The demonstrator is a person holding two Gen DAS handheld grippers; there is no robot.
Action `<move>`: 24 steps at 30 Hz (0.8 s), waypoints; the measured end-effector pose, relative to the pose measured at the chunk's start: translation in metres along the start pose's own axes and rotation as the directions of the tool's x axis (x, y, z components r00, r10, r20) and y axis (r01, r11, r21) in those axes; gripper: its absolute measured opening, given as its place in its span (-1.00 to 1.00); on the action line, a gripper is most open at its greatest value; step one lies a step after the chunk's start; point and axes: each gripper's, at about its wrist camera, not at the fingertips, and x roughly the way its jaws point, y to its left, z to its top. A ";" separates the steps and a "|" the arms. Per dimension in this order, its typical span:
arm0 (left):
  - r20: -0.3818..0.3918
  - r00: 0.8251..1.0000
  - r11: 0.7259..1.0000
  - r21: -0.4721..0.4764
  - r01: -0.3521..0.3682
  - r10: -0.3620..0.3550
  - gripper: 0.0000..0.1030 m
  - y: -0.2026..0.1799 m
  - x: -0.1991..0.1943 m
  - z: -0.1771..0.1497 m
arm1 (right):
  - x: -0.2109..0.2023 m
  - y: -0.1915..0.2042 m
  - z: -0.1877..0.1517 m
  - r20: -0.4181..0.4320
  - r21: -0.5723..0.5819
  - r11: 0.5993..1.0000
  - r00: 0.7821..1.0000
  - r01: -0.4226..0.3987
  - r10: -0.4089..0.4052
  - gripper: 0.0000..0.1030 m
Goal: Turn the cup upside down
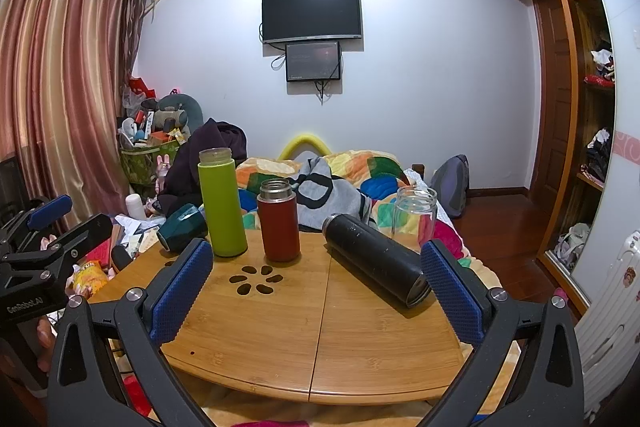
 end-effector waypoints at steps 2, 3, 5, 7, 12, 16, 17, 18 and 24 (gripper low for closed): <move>-0.002 1.000 1.000 0.000 0.002 -0.002 1.00 -0.001 0.001 0.000 | 0.002 -0.002 -0.002 -0.002 0.003 1.000 1.000 -0.005 0.005 1.00; -0.003 1.000 1.000 0.000 0.002 -0.002 1.00 0.000 0.002 -0.001 | 0.003 -0.002 -0.002 -0.002 0.003 1.000 1.000 -0.005 0.005 1.00; -0.006 1.000 1.000 0.000 0.007 -0.007 1.00 -0.001 0.005 0.000 | 0.004 -0.002 -0.002 -0.003 0.000 1.000 1.000 -0.003 0.003 1.00; -0.011 1.000 1.000 0.002 0.013 -0.013 1.00 0.001 0.010 0.000 | 0.009 -0.004 -0.003 -0.008 0.001 1.000 1.000 0.000 0.000 1.00; -0.031 0.999 1.000 -0.003 0.016 -0.016 1.00 0.005 0.027 0.003 | 0.037 -0.026 -0.007 -0.055 -0.002 0.999 0.998 0.038 -0.038 1.00; -0.068 0.998 1.000 -0.008 0.007 -0.007 1.00 0.010 0.046 0.002 | 0.078 -0.054 -0.016 -0.128 -0.039 0.995 0.987 0.091 -0.095 1.00; -0.080 0.997 1.000 -0.010 0.006 -0.007 1.00 0.011 0.052 0.001 | 0.089 -0.061 -0.019 -0.148 -0.049 0.994 0.984 0.098 -0.104 1.00; -0.093 0.996 1.000 -0.014 0.006 -0.007 1.00 0.013 0.057 0.000 | 0.097 -0.067 -0.021 -0.167 -0.056 0.994 0.980 0.096 -0.104 1.00; -0.178 0.984 0.999 -0.051 0.011 -0.020 1.00 0.020 0.085 -0.013 | 0.164 -0.105 -0.040 -0.330 -0.071 0.997 0.943 0.020 -0.042 1.00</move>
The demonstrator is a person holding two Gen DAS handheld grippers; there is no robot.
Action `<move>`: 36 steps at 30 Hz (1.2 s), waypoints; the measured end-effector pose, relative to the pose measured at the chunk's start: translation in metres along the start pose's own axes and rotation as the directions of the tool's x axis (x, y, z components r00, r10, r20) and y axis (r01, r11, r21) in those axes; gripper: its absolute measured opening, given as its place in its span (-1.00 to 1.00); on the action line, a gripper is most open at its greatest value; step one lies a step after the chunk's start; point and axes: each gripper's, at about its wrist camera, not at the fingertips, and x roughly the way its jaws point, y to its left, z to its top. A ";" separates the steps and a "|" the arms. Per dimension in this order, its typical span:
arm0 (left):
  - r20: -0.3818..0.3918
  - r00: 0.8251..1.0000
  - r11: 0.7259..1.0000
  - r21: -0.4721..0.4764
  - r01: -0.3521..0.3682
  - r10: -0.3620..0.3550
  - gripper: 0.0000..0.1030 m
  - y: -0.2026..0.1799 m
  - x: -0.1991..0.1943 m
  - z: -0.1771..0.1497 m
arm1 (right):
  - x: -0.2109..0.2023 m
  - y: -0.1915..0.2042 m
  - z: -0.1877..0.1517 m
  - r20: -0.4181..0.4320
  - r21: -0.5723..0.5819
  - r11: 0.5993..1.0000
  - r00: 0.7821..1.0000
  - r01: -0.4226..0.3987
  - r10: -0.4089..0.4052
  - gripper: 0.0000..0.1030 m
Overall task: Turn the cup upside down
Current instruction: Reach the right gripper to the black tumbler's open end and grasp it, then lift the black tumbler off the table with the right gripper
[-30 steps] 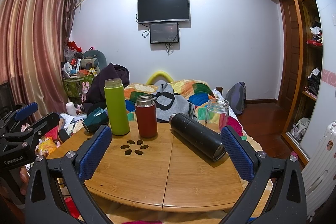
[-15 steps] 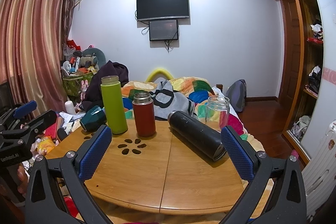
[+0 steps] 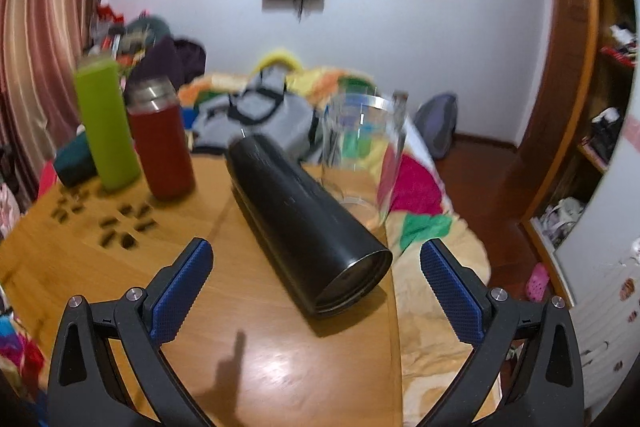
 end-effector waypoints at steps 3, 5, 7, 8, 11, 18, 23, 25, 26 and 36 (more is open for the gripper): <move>-0.035 0.999 1.000 -0.007 -0.004 0.004 1.00 0.001 0.012 -0.004 | 0.018 -0.006 0.002 -0.063 -0.006 0.997 0.995 -0.072 0.071 1.00; -0.056 0.998 1.000 -0.009 -0.005 0.004 1.00 0.000 0.020 -0.007 | 0.021 -0.006 0.007 -0.079 -0.024 0.993 0.990 -0.115 0.113 1.00; -0.072 0.997 1.000 -0.011 -0.004 0.003 1.00 0.000 0.025 -0.008 | 0.025 -0.002 0.008 -0.101 -0.061 0.991 0.988 -0.119 0.112 1.00; -0.076 0.997 1.000 -0.010 -0.002 0.001 1.00 -0.001 0.026 -0.009 | 0.029 -0.002 0.009 -0.117 -0.070 0.991 0.987 -0.117 0.108 1.00; -0.085 0.996 1.000 -0.001 0.000 0.000 1.00 -0.003 0.029 -0.012 | 0.040 0.002 0.008 -0.165 -0.097 0.989 0.981 -0.116 0.099 0.97; -0.086 0.996 0.999 0.037 -0.001 0.005 1.00 -0.010 0.028 -0.014 | 0.032 0.000 0.008 -0.159 -0.090 0.984 0.978 -0.152 0.137 0.30; -0.082 0.997 0.999 0.037 0.001 0.002 1.00 -0.010 0.024 -0.015 | 0.020 0.013 0.003 -0.146 -0.126 0.981 0.981 -0.144 0.126 0.21; -0.079 0.997 0.999 0.034 0.000 0.002 1.00 -0.009 0.021 -0.016 | 0.015 0.016 0.000 -0.142 -0.125 0.982 0.982 -0.143 0.125 0.21; -0.079 0.997 0.999 0.032 0.000 0.003 1.00 -0.009 0.020 -0.016 | 0.011 0.017 -0.003 -0.139 -0.121 0.982 0.982 -0.144 0.127 0.21; -0.073 0.997 1.000 0.023 0.005 -0.004 1.00 -0.009 0.006 -0.019 | -0.035 0.032 -0.035 -0.101 -0.093 0.984 0.985 -0.153 0.143 0.21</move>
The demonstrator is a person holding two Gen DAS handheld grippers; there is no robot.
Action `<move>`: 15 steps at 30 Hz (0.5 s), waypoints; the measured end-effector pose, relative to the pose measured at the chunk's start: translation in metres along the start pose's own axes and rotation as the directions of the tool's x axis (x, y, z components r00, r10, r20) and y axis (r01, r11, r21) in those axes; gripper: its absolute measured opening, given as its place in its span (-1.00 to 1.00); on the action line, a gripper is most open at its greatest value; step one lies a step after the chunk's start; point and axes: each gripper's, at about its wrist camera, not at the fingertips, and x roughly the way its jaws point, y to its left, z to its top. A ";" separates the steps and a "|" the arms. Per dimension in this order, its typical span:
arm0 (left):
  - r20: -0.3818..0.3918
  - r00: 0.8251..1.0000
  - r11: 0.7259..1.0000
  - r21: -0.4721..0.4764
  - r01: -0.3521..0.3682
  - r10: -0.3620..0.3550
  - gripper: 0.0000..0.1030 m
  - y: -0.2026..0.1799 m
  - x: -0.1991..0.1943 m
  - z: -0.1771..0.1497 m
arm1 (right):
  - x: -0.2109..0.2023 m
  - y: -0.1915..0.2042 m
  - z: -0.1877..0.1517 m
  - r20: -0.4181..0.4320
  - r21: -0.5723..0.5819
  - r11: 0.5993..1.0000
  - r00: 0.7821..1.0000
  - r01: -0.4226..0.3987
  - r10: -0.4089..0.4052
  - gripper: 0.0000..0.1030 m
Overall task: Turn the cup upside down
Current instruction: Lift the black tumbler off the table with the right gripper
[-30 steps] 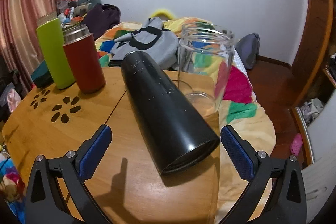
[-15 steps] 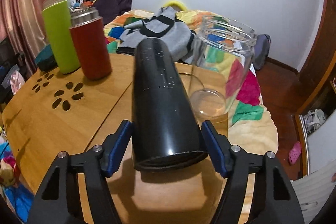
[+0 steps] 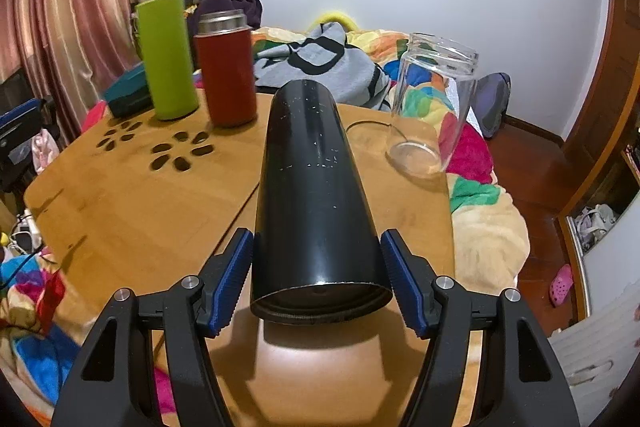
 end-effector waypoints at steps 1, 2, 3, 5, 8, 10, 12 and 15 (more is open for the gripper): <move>0.003 1.000 1.000 0.002 0.000 0.000 1.00 -0.001 -0.002 -0.001 | -0.004 0.004 -0.004 0.006 0.000 1.000 1.000 -0.001 0.001 0.20; 0.004 1.000 1.000 0.003 0.000 0.000 1.00 -0.001 -0.004 -0.001 | -0.007 0.007 -0.007 0.011 -0.002 1.000 1.000 0.000 0.000 0.19; 0.005 1.000 1.000 0.004 0.000 0.000 1.00 -0.001 -0.005 -0.002 | -0.011 0.011 -0.010 0.018 -0.004 1.000 1.000 0.000 0.001 0.19; 0.007 1.000 1.000 0.006 0.002 -0.002 1.00 -0.002 -0.009 -0.003 | -0.016 0.017 -0.015 0.027 -0.006 1.000 1.000 -0.004 0.004 0.19; 0.010 1.000 1.000 0.010 0.001 -0.001 1.00 -0.003 -0.014 -0.005 | -0.022 0.024 -0.020 0.040 -0.011 0.999 0.999 -0.037 0.037 0.19; 0.010 1.000 1.000 0.014 0.000 0.000 1.00 -0.004 -0.017 -0.008 | -0.025 0.033 -0.023 0.050 -0.023 0.998 0.997 -0.062 0.063 0.19; 0.010 1.000 1.000 0.019 -0.003 0.002 1.00 -0.004 -0.019 -0.009 | -0.027 0.041 -0.024 0.063 -0.044 0.996 0.995 -0.080 0.083 0.19; 0.007 1.000 1.000 0.022 -0.007 0.007 1.00 -0.004 -0.020 -0.010 | -0.029 0.053 -0.024 0.070 -0.067 0.989 0.988 -0.132 0.136 0.19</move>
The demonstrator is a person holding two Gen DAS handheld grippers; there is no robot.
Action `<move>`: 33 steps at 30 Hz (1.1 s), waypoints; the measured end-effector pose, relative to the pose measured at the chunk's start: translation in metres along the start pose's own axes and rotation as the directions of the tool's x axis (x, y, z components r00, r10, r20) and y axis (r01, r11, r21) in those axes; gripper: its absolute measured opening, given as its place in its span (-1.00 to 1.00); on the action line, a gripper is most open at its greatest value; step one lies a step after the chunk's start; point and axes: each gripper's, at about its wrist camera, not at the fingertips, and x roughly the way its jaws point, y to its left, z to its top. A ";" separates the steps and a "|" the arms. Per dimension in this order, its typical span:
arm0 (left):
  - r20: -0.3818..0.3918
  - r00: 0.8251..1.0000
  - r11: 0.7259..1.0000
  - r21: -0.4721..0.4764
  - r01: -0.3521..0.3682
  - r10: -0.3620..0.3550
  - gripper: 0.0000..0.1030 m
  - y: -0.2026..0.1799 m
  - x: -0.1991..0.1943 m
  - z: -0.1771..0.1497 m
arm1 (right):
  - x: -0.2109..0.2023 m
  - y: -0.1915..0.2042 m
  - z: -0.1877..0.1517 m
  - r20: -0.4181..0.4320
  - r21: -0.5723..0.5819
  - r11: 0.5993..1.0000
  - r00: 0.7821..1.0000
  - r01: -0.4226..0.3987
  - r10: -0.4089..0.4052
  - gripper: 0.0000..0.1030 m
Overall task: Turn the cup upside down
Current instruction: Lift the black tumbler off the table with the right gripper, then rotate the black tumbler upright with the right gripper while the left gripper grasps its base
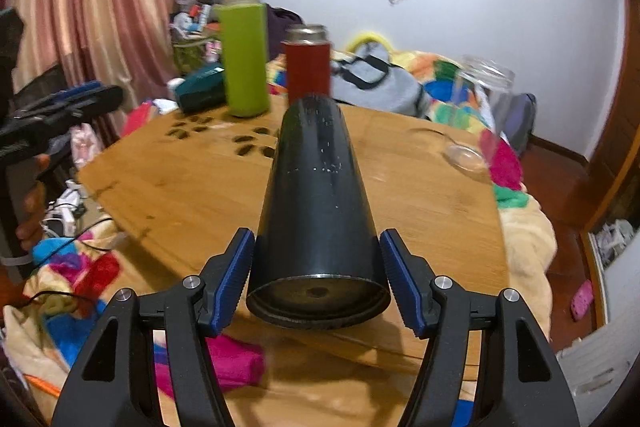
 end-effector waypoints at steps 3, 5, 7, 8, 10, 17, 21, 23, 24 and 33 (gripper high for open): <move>-0.005 1.000 1.000 -0.002 0.000 0.000 1.00 0.001 0.001 0.000 | 0.002 0.013 0.000 0.009 -0.027 0.999 0.999 -0.034 0.034 0.19; -0.007 1.000 1.000 0.000 -0.001 0.001 1.00 0.001 0.002 0.000 | 0.004 0.020 0.000 0.011 -0.037 0.997 0.998 -0.063 0.064 0.19; -0.010 1.000 1.000 0.005 0.000 0.000 1.00 0.001 0.003 -0.001 | 0.005 0.026 0.000 0.012 -0.043 0.995 0.995 -0.095 0.095 0.19; -0.013 1.000 1.000 0.008 0.001 -0.001 1.00 0.000 0.004 -0.001 | 0.006 0.029 0.000 0.012 -0.050 0.993 0.994 -0.108 0.109 0.19; -0.026 1.000 1.000 0.015 0.005 -0.005 1.00 -0.002 0.007 -0.002 | 0.007 0.035 0.000 0.013 -0.066 0.990 0.992 -0.127 0.128 0.19; -0.065 0.997 0.998 0.039 0.043 -0.040 1.00 -0.015 0.022 0.001 | 0.006 0.037 -0.003 0.021 -0.075 0.982 0.984 -0.173 0.175 0.19; -0.087 0.994 0.986 0.148 0.081 -0.069 1.00 -0.033 0.035 0.005 | 0.007 0.032 -0.004 0.023 -0.043 0.980 0.980 -0.197 0.198 0.20; -0.106 0.992 0.967 0.239 0.087 -0.063 1.00 -0.042 0.041 0.002 | 0.008 0.031 -0.007 0.017 -0.033 0.979 0.979 -0.201 0.202 0.20; -0.118 0.991 0.957 0.274 0.095 -0.064 1.00 -0.045 0.043 0.000 | 0.009 0.031 -0.008 0.014 -0.032 0.979 0.979 -0.202 0.202 0.20; -0.223 0.967 0.829 0.511 0.227 -0.127 1.00 -0.057 0.042 -0.014 | 0.011 0.021 -0.014 0.019 0.010 0.975 0.975 -0.222 0.222 0.20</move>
